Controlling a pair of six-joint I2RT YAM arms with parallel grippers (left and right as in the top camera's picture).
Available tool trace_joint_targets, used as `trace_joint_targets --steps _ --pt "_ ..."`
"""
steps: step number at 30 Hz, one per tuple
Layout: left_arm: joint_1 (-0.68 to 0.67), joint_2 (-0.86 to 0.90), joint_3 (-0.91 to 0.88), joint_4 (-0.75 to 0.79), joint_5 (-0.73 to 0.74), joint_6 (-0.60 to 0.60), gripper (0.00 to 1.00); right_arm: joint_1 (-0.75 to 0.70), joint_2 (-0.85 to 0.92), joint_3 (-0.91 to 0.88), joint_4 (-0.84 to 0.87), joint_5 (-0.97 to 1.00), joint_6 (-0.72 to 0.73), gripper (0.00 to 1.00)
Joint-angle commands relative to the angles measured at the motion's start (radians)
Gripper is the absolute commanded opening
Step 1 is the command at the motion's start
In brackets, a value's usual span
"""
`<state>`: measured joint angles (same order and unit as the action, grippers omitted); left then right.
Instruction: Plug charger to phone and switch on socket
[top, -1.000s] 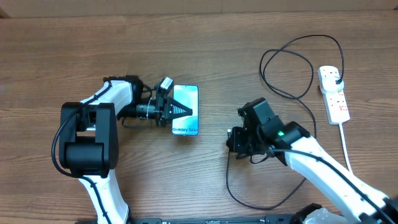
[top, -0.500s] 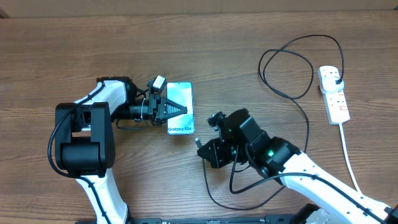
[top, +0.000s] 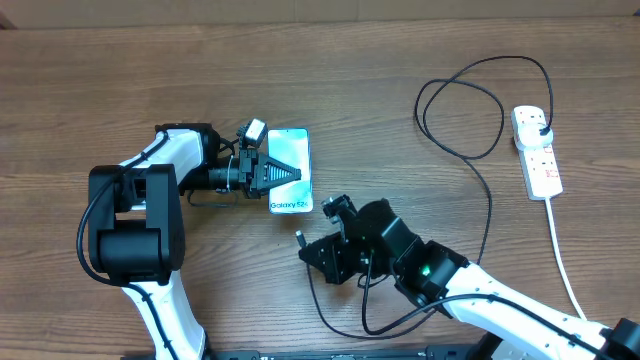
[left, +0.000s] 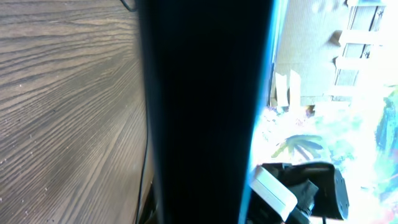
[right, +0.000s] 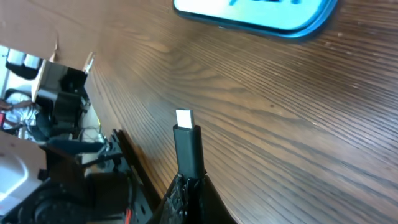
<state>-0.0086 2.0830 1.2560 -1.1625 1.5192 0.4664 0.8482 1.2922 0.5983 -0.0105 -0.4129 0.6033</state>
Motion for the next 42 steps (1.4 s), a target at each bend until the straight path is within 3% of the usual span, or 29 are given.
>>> trace_joint_targets --steps 1,8,21,36,42 --pt "-0.003 -0.040 0.009 -0.003 0.060 -0.010 0.04 0.040 -0.011 -0.004 0.015 0.138 0.110 0.04" --pt "-0.014 -0.040 0.009 0.010 0.060 -0.009 0.04 0.058 -0.002 -0.004 0.049 0.241 0.219 0.04" --pt "-0.027 -0.040 0.009 0.011 0.060 -0.010 0.04 0.061 0.143 -0.004 0.190 0.243 0.208 0.04" --pt "-0.028 -0.040 0.009 0.084 0.061 -0.011 0.04 0.063 0.146 -0.003 0.187 0.146 0.147 0.04" --pt "-0.029 -0.040 0.009 0.101 0.060 -0.029 0.04 0.062 0.145 -0.003 0.189 0.191 0.147 0.04"
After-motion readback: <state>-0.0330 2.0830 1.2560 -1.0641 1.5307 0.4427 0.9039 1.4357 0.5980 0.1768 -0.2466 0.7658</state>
